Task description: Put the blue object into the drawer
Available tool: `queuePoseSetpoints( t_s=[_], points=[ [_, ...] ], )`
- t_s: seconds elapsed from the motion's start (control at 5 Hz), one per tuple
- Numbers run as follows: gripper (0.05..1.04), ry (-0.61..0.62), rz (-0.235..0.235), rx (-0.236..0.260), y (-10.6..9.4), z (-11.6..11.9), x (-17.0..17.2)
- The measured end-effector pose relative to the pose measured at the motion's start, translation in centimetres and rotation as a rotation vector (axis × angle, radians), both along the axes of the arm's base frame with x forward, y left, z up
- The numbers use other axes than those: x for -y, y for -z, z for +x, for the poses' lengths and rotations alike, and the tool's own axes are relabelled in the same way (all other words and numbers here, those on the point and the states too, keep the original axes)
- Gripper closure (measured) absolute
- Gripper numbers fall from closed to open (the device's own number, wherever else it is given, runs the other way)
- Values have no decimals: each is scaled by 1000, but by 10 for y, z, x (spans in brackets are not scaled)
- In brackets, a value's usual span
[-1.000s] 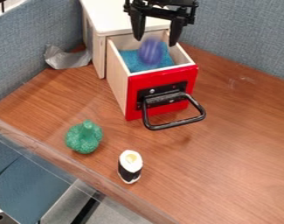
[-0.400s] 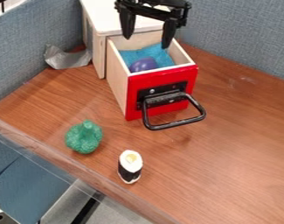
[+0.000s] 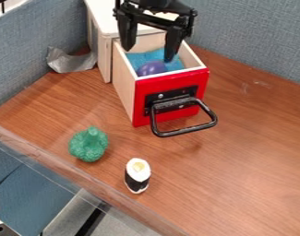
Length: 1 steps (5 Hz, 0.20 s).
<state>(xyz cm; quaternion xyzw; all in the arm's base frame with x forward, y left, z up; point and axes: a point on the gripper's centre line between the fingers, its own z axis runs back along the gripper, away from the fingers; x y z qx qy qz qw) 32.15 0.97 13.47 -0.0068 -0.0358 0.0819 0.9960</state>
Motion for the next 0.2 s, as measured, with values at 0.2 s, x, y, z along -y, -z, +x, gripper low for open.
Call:
queuePoseSetpoints(
  t_s=[0.2],
  points=[
    [83,24,-10,-35,10,-17,4]
  ],
)
